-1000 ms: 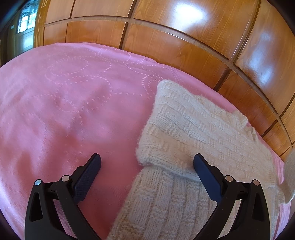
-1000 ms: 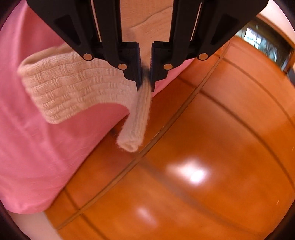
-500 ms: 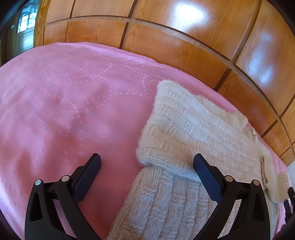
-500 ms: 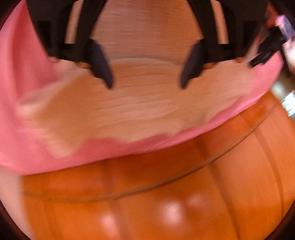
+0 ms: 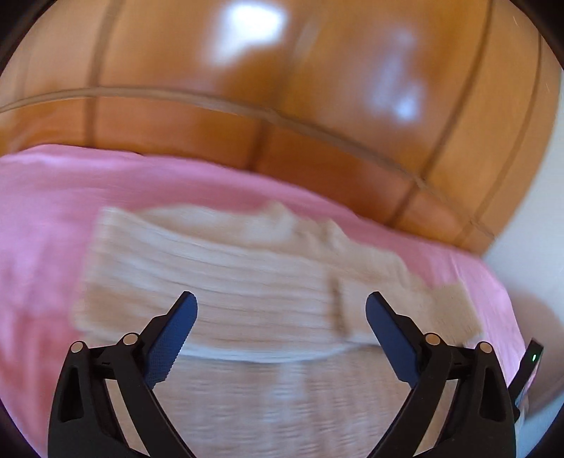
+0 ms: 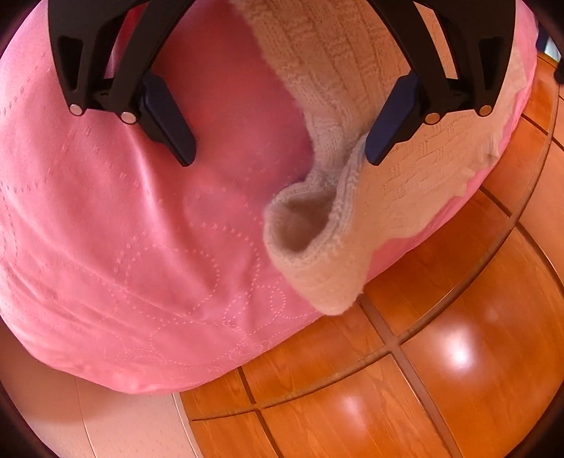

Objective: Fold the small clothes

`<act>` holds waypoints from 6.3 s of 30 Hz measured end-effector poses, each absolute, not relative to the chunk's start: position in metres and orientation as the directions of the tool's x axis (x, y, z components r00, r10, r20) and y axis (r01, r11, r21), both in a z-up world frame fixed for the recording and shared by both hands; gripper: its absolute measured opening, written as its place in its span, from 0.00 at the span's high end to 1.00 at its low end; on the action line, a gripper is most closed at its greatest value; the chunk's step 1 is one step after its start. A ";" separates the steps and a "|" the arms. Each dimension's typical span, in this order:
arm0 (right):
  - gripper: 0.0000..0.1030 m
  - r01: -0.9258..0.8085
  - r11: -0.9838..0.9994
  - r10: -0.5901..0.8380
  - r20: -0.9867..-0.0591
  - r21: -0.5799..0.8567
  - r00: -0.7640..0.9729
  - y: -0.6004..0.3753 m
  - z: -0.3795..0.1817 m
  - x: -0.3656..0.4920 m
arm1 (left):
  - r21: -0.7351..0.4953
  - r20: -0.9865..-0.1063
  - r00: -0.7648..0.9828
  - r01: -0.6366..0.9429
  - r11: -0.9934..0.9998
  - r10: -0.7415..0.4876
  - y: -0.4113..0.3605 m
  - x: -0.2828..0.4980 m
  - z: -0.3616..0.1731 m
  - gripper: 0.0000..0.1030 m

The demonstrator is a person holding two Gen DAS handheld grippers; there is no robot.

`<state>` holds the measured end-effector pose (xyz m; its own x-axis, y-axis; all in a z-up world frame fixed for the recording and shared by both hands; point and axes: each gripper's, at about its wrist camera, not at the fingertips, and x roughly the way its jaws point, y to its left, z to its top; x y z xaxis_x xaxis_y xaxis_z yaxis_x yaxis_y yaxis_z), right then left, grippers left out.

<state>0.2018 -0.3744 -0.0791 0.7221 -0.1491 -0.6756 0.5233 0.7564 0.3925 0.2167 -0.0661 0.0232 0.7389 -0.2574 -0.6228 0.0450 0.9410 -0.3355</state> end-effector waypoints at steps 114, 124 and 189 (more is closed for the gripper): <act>0.02 0.478 0.805 -0.114 -0.700 0.351 0.705 -0.430 -0.073 0.162 | -0.426 -0.633 0.717 -0.008 0.905 -0.292 0.001 0.148 -0.048 0.22; 0.30 0.163 0.831 0.228 -0.594 0.532 0.772 -0.410 -0.070 0.094 | -0.379 -0.629 0.737 -0.014 0.925 -0.247 0.035 0.089 -0.045 0.19; 0.92 -0.679 0.265 0.866 0.141 0.684 0.480 -0.387 0.041 -0.119 | -0.792 -0.090 0.339 0.545 0.273 -0.937 0.092 -0.080 0.082 0.94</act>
<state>-0.1189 -0.3871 0.0410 0.4800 0.8659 0.1410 -0.6792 0.2651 0.6844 -0.0798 0.0922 0.0823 0.3386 -0.9366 -0.0902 0.5454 0.2735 -0.7923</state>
